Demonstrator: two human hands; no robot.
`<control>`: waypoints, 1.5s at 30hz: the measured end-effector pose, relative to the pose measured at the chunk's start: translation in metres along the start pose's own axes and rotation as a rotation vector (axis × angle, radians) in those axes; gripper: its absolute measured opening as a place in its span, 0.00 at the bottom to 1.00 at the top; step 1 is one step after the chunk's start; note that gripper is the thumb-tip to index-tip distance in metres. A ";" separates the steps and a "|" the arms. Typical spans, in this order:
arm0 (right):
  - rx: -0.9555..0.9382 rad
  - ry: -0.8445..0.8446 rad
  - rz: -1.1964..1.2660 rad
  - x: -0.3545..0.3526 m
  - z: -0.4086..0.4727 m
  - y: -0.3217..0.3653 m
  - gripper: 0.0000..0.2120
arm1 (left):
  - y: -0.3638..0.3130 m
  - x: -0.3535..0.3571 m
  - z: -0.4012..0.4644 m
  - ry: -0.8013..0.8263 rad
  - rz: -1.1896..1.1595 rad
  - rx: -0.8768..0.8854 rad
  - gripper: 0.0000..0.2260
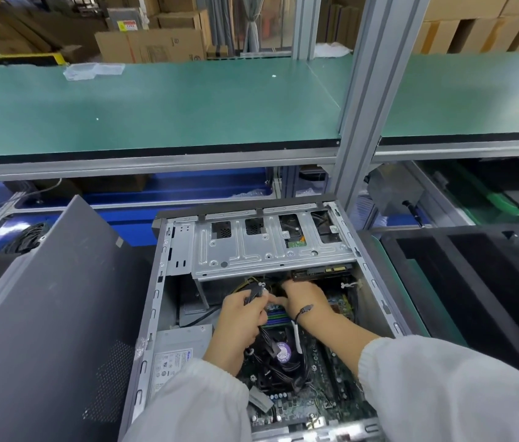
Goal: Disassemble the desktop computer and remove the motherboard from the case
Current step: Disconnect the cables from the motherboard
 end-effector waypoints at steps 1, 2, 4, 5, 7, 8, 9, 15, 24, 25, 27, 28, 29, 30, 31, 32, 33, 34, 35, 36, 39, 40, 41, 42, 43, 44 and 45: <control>-0.002 0.020 0.033 -0.002 -0.004 0.002 0.12 | -0.002 -0.001 -0.001 -0.010 0.001 0.029 0.12; -0.006 0.060 0.063 -0.003 -0.009 0.003 0.09 | -0.006 -0.001 -0.003 -0.010 -0.001 0.060 0.11; -0.026 0.177 0.104 -0.008 -0.025 0.007 0.15 | -0.013 0.000 -0.008 0.022 -0.028 0.118 0.12; -0.033 0.228 0.132 -0.014 -0.037 0.007 0.20 | -0.017 0.001 -0.010 0.040 -0.057 0.140 0.13; 0.030 0.317 0.297 -0.031 -0.067 0.002 0.27 | -0.024 0.003 -0.016 0.067 -0.137 0.154 0.15; 0.079 0.319 0.428 -0.045 -0.084 -0.002 0.27 | -0.029 0.006 -0.020 0.088 -0.197 0.154 0.15; 0.114 0.280 0.579 -0.063 -0.102 -0.005 0.24 | -0.033 0.011 -0.025 0.118 -0.267 0.153 0.16; 0.136 0.157 1.509 -0.118 -0.212 -0.023 0.28 | -0.074 0.064 -0.062 0.027 -0.539 0.177 0.25; 0.089 -0.210 0.838 -0.136 -0.297 -0.117 0.27 | -0.106 0.236 -0.120 0.280 -0.940 0.025 0.13; 0.110 -0.195 0.821 -0.137 -0.307 -0.136 0.31 | -0.103 0.259 -0.125 0.322 -0.906 -0.001 0.14; 0.173 -0.179 0.847 -0.134 -0.326 -0.178 0.35 | -0.095 0.306 -0.131 0.388 -0.768 -0.047 0.14; 0.206 -0.170 0.906 -0.130 -0.339 -0.204 0.32 | -0.089 0.336 -0.134 0.414 -0.673 -0.049 0.13; 0.219 -0.156 0.987 -0.126 -0.345 -0.223 0.27 | -0.084 0.358 -0.131 0.418 -0.559 -0.022 0.12; 0.227 -0.153 1.060 -0.123 -0.349 -0.240 0.22 | -0.078 0.373 -0.124 0.388 -0.436 0.043 0.10; 0.255 -0.174 1.077 -0.119 -0.356 -0.265 0.17 | -0.072 0.396 -0.121 0.373 -0.322 0.103 0.07; 0.300 -0.210 1.038 -0.116 -0.362 -0.291 0.12 | -0.064 0.417 -0.118 0.368 -0.193 0.141 0.06; 0.355 -0.245 0.967 -0.113 -0.366 -0.316 0.08 | -0.054 0.435 -0.116 0.375 -0.071 0.147 0.08; 0.415 -0.273 0.890 -0.109 -0.370 -0.340 0.07 | -0.045 0.452 -0.114 0.396 0.029 0.131 0.12; 0.473 -0.287 0.825 -0.103 -0.372 -0.361 0.06 | -0.035 0.466 -0.113 0.423 0.104 0.107 0.16; 0.527 -0.285 0.777 -0.095 -0.374 -0.381 0.05 | -0.025 0.480 -0.113 0.458 0.159 0.074 0.20; 0.675 -0.213 0.609 -0.065 -0.373 -0.428 0.06 | -0.001 0.511 -0.115 0.564 0.293 0.008 0.19; 0.718 -0.192 0.558 -0.055 -0.373 -0.440 0.06 | 0.005 0.519 -0.116 0.598 0.349 -0.002 0.18; 0.755 -0.178 0.517 -0.046 -0.373 -0.448 0.07 | 0.011 0.527 -0.118 0.632 0.407 -0.005 0.19; 0.787 -0.162 0.495 -0.038 -0.374 -0.454 0.09 | 0.015 0.533 -0.120 0.667 0.448 -0.022 0.20; 0.814 -0.117 0.477 -0.030 -0.375 -0.458 0.12 | 0.018 0.537 -0.122 0.696 0.461 -0.039 0.20; 0.826 -0.026 0.444 -0.021 -0.374 -0.461 0.17 | 0.022 0.541 -0.124 0.730 0.429 -0.079 0.20; 0.827 0.100 0.397 -0.013 -0.375 -0.462 0.22 | 0.024 0.544 -0.128 0.767 0.363 -0.149 0.18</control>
Point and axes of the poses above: each hand's wrist, its own z-axis towards the middle knuckle, its own x-axis out of the palm, y = z × x, the point moved 6 cm from there along z, towards the middle knuckle, and after that the axes turned 9 degrees about z, right-handed, at the moved point
